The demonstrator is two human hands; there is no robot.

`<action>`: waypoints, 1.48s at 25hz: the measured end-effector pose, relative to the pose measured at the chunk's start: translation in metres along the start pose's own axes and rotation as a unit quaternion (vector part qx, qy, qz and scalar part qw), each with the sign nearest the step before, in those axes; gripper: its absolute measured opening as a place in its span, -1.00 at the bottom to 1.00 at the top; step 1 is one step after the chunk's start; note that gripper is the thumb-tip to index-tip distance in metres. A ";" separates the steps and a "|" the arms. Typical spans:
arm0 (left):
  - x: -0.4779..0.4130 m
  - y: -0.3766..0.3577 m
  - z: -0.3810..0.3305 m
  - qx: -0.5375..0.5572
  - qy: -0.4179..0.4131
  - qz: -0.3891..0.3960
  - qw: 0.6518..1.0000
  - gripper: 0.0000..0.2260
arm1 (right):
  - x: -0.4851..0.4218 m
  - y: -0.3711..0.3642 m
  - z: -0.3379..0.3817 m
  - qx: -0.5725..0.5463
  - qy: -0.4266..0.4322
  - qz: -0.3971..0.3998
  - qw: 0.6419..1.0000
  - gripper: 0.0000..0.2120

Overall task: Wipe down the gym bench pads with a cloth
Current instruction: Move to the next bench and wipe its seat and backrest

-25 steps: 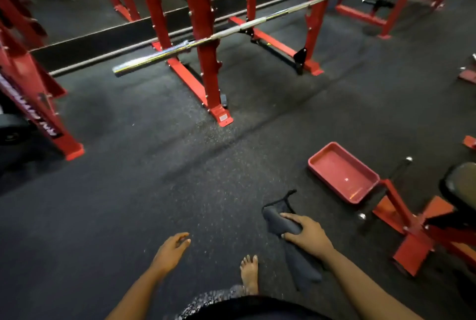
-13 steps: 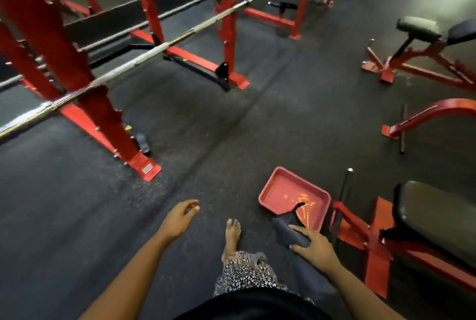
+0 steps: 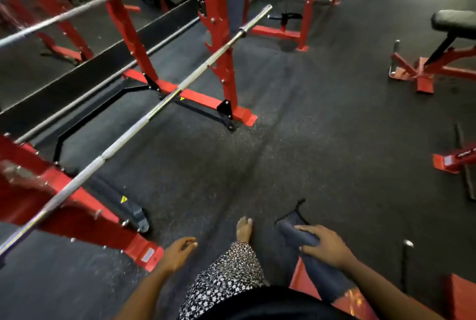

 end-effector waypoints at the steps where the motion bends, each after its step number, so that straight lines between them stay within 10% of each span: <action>1: -0.029 0.012 -0.016 -0.023 -0.004 0.008 1.000 -0.72 | -0.027 0.017 0.005 0.001 0.004 -0.010 1.000 -0.48; 17: -0.520 -0.017 -0.619 -0.148 -0.322 0.180 0.918 -0.72 | -0.234 0.294 -0.182 -0.216 -0.340 -0.192 0.895 -0.46; 37: -0.933 -0.057 -1.027 -0.121 -0.192 0.179 0.957 -0.72 | -0.705 0.872 -0.371 -0.150 -0.212 -0.203 0.944 -0.37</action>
Point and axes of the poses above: each hand's wrist, its own x-axis away from the middle knuckle, its own y-axis out of the back of the hand, z = x × y, the point moved 2 cm from there along -x, towards the middle knuckle, and after that the axes turned 5 degrees about -y, right-handed, at the moved point
